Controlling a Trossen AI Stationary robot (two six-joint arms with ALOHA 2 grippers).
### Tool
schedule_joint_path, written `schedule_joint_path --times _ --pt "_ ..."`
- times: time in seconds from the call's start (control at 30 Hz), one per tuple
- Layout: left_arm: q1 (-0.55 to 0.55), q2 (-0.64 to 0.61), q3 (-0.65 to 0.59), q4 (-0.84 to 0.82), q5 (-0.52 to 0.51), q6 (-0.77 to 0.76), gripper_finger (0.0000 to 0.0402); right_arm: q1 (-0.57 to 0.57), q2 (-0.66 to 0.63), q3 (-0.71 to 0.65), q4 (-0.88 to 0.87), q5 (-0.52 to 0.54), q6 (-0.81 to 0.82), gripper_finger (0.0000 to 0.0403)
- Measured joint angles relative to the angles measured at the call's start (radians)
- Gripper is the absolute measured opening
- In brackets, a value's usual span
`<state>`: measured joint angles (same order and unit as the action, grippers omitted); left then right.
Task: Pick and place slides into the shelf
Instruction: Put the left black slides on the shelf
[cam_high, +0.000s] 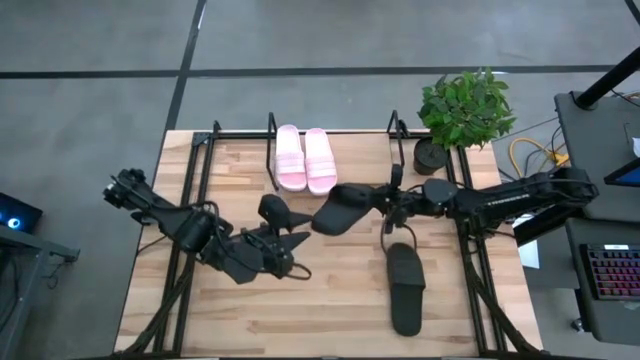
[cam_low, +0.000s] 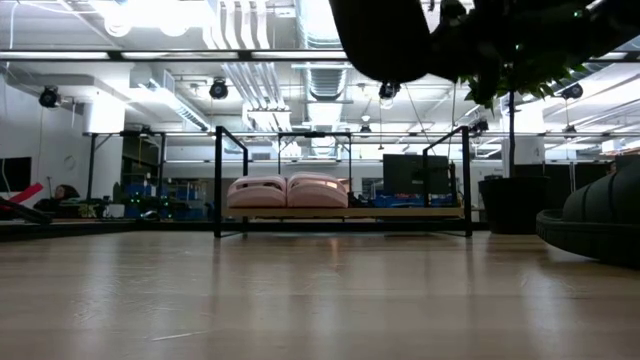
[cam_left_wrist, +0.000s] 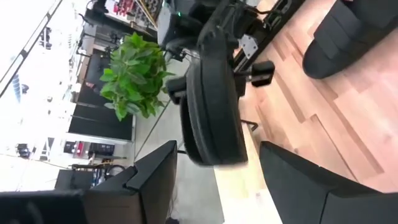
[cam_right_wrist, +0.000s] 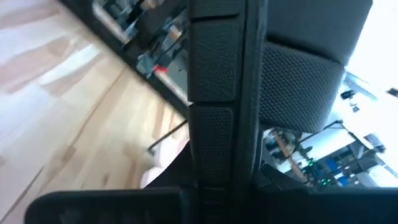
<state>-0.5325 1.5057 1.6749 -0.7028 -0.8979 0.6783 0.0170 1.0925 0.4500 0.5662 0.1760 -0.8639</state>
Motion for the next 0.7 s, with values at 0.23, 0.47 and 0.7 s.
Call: schedule_joint_path --times 0.23,0.47,0.7 --pt "0.009 0.012 0.0 0.04 0.009 -0.026 0.0214 -0.003 0.016 -0.002 -0.029 0.0 0.0 0.0037" --pt "0.008 0.011 0.0 0.02 0.09 -0.138 0.0214 -0.005 0.015 -0.002 -0.03 0.004 -0.013 0.0037" --pt "0.037 0.017 0.0 -0.037 0.13 -0.252 0.0214 -0.005 0.016 -0.002 -0.033 0.007 -0.016 0.0037"
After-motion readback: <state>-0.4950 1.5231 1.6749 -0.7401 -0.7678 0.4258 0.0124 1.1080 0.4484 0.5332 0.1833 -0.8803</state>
